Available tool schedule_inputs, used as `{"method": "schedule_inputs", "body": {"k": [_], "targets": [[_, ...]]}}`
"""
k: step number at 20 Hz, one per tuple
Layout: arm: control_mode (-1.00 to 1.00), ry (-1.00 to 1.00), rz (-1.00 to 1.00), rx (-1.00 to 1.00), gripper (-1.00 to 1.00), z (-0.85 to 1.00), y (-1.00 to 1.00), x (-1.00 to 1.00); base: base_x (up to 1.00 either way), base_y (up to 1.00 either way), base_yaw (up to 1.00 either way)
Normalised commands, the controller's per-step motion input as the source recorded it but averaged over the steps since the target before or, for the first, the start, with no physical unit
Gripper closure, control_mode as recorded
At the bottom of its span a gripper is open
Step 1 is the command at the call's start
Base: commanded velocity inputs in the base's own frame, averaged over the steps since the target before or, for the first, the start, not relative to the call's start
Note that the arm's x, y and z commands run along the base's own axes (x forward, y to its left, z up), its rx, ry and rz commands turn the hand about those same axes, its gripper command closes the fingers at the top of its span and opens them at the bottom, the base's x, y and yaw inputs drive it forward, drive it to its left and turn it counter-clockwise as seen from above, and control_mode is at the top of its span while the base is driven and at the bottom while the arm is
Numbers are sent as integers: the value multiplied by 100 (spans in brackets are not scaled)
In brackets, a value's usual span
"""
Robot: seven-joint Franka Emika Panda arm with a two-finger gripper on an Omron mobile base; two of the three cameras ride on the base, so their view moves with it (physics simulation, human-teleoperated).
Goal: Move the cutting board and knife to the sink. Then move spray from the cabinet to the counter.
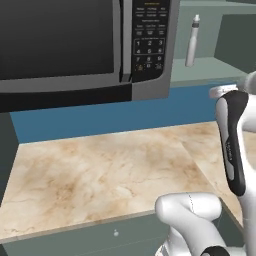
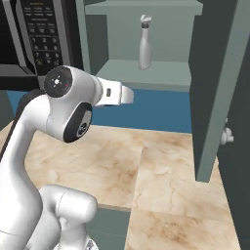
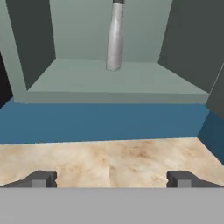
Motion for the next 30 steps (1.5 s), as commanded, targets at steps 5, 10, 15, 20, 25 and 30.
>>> {"method": "schedule_inputs", "body": {"k": [5, 10, 15, 20, 25, 30], "targets": [[-100, 0, -6, 24, -100, 17, -3, 8, 0, 0, 0], [-100, 0, 5, 16, -100, 19, -1, 16, 0, 0, 0], [-100, -13, 5, 1, -100, 7, 0, 13, 0, 0, 0], [-100, -19, -2, 0, -100, 0, 0, 21, 0, 0, 0], [-100, -18, -4, -3, -100, 3, 0, 28, 0, 0, 0], [-100, 0, -4, -1, -100, 42, 0, 15, 0, 0, 0]]}}
